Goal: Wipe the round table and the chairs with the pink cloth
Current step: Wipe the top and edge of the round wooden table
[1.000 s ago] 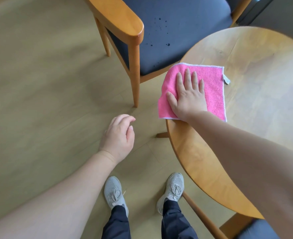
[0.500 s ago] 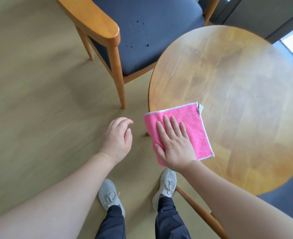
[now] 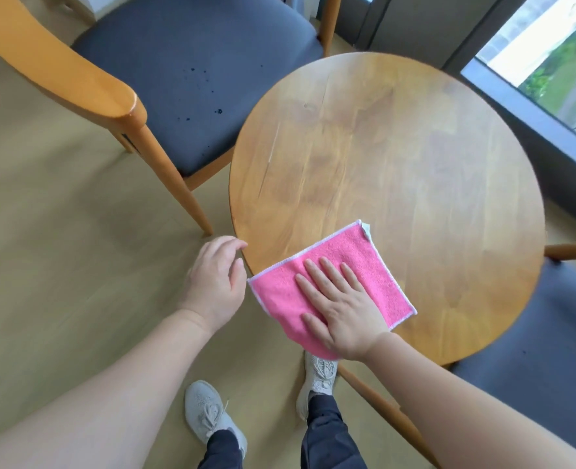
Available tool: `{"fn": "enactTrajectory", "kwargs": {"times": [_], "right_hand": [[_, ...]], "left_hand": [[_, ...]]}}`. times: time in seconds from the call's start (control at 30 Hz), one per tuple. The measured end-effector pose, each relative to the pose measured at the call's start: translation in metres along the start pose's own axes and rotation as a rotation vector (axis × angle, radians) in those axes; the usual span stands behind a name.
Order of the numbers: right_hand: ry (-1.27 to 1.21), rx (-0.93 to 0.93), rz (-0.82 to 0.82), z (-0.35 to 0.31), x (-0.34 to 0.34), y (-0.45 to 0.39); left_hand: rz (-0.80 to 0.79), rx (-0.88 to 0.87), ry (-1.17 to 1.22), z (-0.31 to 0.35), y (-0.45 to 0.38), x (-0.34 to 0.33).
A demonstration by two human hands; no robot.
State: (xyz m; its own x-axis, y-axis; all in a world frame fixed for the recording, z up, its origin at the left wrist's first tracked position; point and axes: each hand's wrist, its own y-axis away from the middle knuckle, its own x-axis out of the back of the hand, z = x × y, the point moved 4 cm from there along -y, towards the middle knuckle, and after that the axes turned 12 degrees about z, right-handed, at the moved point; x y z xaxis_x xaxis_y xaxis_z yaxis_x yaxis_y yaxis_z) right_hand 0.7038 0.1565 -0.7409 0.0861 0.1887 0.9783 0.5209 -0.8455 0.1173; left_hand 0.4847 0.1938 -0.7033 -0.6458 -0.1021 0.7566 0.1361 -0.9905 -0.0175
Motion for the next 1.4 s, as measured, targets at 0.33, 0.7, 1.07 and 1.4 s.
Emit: {"fn": "enactTrajectory", "kwargs": {"times": [0.33, 0.7, 1.07, 1.4], "right_hand": [[-0.173, -0.172, 0.114, 0.047, 0.017, 0.006], [-0.195, -0.716, 0.312, 0.036, 0.027, 0.049], [-0.348, -0.668, 0.395, 0.047, 0.046, 0.033], [-0.556, -0.476, 0.309, 0.036, 0.091, -0.062]], "left_hand": [[-0.004, -0.16, 0.051, 0.054, -0.025, -0.028], [-0.634, -0.613, -0.339, 0.104, -0.042, -0.109], [-0.476, -0.67, -0.144, 0.108, -0.048, -0.075], [-0.32, -0.229, 0.185, 0.08, -0.064, 0.031]]}}
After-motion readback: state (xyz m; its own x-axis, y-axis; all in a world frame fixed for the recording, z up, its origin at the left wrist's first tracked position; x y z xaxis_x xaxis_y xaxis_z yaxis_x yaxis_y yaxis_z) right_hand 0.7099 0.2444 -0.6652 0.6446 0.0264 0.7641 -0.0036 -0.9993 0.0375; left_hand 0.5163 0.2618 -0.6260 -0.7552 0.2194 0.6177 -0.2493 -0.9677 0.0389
